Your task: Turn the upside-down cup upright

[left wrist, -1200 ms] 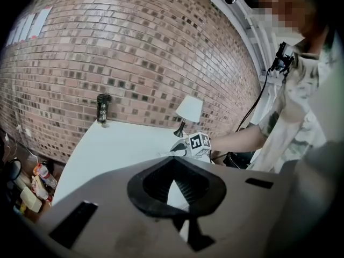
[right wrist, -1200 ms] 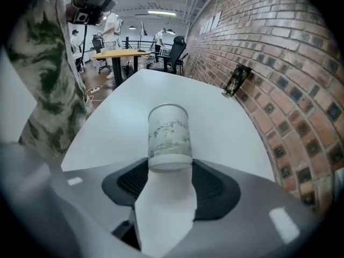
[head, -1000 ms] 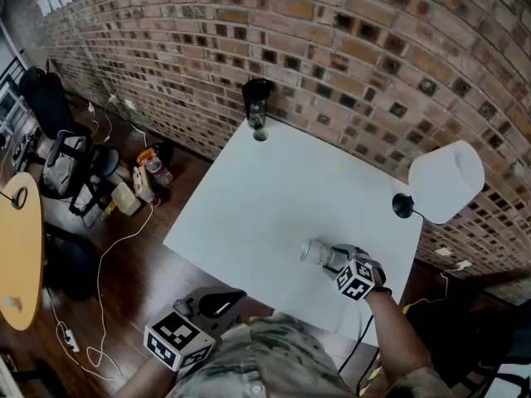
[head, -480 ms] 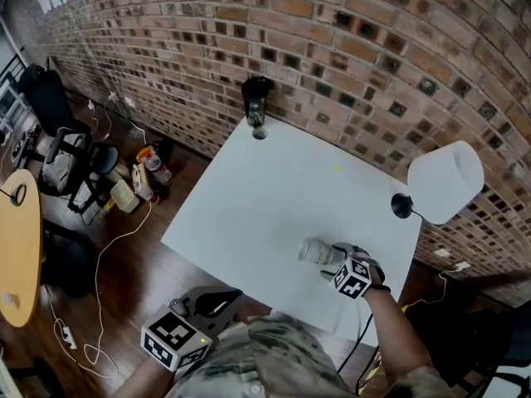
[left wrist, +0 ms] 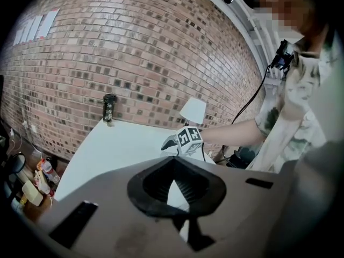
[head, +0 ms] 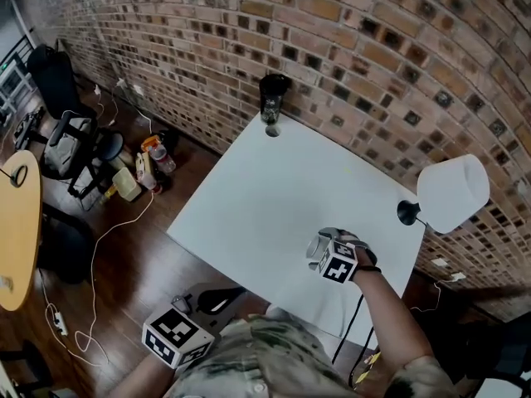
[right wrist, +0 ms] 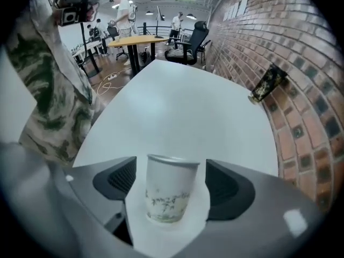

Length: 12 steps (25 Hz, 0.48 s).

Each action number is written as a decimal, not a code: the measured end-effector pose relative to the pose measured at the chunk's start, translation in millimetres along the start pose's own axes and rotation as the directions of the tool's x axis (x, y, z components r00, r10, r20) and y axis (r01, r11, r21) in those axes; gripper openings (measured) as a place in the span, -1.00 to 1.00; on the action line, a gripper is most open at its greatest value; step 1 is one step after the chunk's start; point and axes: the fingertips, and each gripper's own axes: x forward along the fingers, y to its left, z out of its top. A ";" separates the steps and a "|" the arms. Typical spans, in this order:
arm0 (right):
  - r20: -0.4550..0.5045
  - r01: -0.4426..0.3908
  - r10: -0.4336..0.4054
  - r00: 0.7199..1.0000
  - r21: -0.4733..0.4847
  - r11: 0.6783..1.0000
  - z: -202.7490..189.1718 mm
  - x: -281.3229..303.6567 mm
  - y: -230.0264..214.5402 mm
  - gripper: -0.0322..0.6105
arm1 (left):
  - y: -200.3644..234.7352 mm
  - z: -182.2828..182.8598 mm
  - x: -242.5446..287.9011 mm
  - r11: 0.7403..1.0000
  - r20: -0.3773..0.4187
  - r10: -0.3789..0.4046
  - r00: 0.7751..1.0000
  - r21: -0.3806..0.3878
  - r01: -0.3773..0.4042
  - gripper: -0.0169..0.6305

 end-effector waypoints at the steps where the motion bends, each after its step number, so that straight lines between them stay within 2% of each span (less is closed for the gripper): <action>1: -0.031 -0.011 0.011 0.999 -0.010 1.000 1.1 4.8 -0.3 0.34 | 2.0 -0.8 -3.0 1.000 0.003 0.006 1.000 -0.004 -0.006 -0.93; 4: -0.117 -0.024 0.020 0.993 -0.037 0.999 -2.2 14.9 0.1 0.32 | 9.8 -4.3 -14.6 0.999 0.011 0.030 0.999 -0.019 -0.030 -0.93; 6: -0.124 -0.010 0.005 0.992 -0.038 0.999 -1.7 16.2 -0.9 0.19 | 15.3 -7.6 -22.1 0.998 0.016 0.047 0.999 -0.030 -0.046 -0.93; 9: -0.067 0.022 -0.022 0.997 -0.003 1.000 4.3 10.6 -4.5 0.17 | 21.0 -11.7 -29.1 0.997 0.016 0.060 0.998 -0.040 -0.060 -0.93; 12: 0.059 0.068 -0.074 0.996 0.090 0.994 16.0 -2.2 -13.4 0.16 | 22.5 -11.1 -31.0 0.998 0.016 0.059 0.998 -0.038 -0.058 -0.93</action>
